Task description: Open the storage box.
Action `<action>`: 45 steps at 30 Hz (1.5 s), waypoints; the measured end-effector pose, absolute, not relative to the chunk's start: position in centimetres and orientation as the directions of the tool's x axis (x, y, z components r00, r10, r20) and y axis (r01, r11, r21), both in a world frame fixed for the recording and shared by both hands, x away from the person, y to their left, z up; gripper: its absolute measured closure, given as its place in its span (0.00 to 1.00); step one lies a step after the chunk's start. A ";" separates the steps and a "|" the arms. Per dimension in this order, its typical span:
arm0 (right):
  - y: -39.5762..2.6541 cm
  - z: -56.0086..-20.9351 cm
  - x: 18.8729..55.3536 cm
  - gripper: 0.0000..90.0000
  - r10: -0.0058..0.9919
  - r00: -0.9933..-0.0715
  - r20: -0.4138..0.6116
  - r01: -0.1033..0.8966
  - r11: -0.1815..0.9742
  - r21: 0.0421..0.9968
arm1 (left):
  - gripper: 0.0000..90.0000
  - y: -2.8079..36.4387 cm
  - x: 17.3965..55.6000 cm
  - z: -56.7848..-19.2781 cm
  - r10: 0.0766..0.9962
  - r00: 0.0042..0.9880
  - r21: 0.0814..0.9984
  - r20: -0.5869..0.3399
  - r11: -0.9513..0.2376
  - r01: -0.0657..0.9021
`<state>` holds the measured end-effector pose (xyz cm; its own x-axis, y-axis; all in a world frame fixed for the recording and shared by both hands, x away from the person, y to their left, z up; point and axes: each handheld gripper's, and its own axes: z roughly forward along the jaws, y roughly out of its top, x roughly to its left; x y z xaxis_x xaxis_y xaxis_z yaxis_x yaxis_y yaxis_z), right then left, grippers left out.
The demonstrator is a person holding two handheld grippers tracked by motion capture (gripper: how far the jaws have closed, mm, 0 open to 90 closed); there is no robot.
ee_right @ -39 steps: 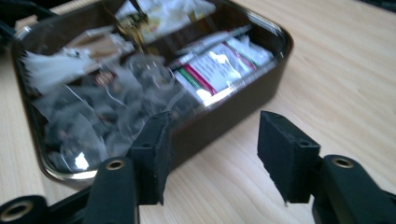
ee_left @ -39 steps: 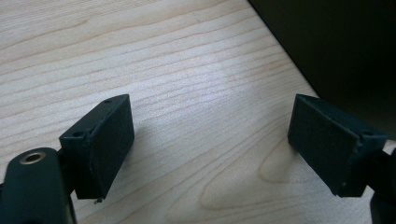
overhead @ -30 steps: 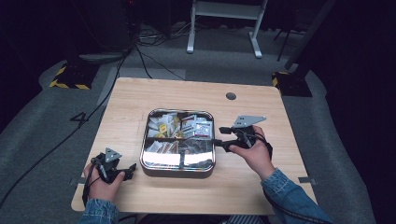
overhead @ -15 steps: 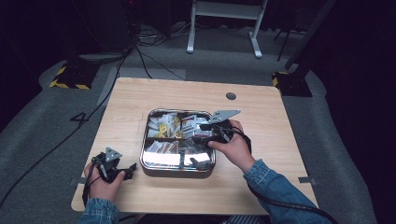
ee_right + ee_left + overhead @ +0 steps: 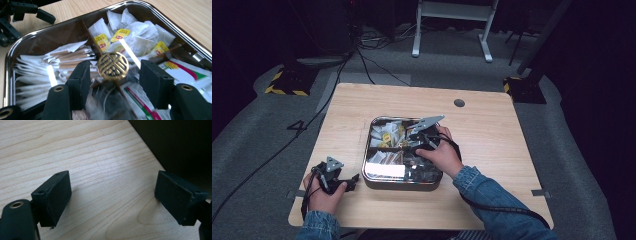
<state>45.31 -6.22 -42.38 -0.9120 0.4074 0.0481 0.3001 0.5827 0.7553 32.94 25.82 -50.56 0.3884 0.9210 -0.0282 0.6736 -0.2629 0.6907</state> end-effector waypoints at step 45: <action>-4.1 -43.9 45.5 0.66 0.403 -0.915 -0.010 0.254 0.595 0.762 | 0.16 25.8 33.1 -50.6 0.919 0.394 0.691 -0.027 -0.267 0.672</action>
